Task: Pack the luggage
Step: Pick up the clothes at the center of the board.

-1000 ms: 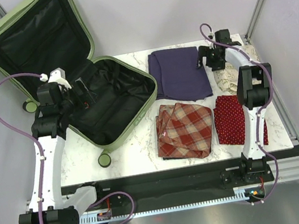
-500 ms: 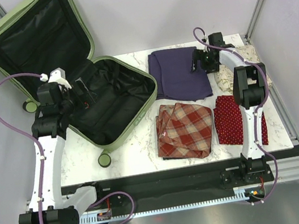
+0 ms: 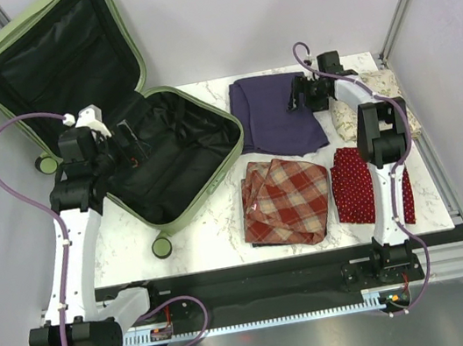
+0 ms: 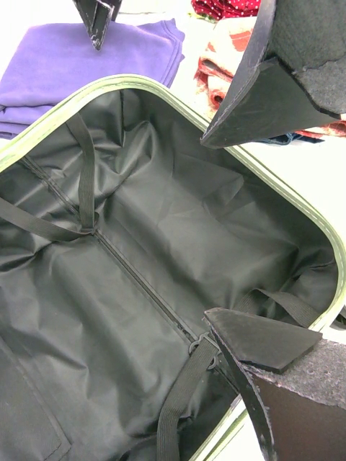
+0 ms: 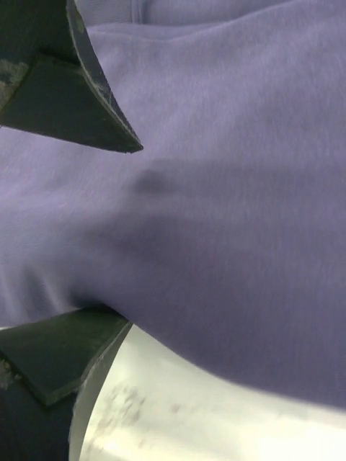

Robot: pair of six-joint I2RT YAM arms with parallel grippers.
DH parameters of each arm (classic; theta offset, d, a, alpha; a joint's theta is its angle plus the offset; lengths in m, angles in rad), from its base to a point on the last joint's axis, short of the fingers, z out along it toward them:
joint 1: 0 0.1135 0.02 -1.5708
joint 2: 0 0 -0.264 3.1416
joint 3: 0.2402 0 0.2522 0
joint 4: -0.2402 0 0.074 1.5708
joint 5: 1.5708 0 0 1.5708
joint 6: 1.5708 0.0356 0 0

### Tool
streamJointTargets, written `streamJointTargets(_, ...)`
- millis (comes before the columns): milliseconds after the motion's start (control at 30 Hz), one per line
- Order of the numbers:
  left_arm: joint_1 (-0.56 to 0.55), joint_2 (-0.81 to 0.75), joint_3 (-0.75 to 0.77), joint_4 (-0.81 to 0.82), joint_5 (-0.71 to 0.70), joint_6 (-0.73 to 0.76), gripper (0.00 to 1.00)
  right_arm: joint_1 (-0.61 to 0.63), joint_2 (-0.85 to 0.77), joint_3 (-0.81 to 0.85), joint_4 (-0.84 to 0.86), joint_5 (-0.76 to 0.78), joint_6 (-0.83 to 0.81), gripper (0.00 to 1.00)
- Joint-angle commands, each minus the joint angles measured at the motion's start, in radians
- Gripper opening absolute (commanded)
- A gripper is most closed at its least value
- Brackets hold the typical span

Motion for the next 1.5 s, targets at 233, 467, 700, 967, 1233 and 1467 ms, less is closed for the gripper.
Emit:
streamJointTargets(233,-0.016,0.009,0.013,0.041,0.021,0.001,1.0,0.042,0.066,-0.017,-0.066,0.027,0.019,0.02)
streamJointTargets(467,-0.156,0.074,0.079,0.048,-0.069,0.015,1.0,0.002,0.019,0.001,-0.142,0.207,-0.001,0.0)
streamJointTargets(700,-0.364,0.241,0.197,0.105,-0.103,0.005,1.0,-0.075,-0.041,-0.037,-0.16,0.257,-0.027,0.0)
streamJointTargets(967,-0.55,0.554,0.446,0.229,-0.006,-0.059,1.0,-0.098,-0.078,-0.066,-0.168,0.279,-0.024,0.0)
streamJointTargets(1233,-0.615,0.923,0.731,0.289,0.011,-0.159,1.0,-0.101,-0.086,-0.071,-0.165,0.228,-0.001,0.0)
streamJointTargets(1467,-0.638,1.19,0.957,0.306,-0.019,-0.182,1.0,-0.101,-0.101,-0.096,-0.152,0.212,0.019,0.0)
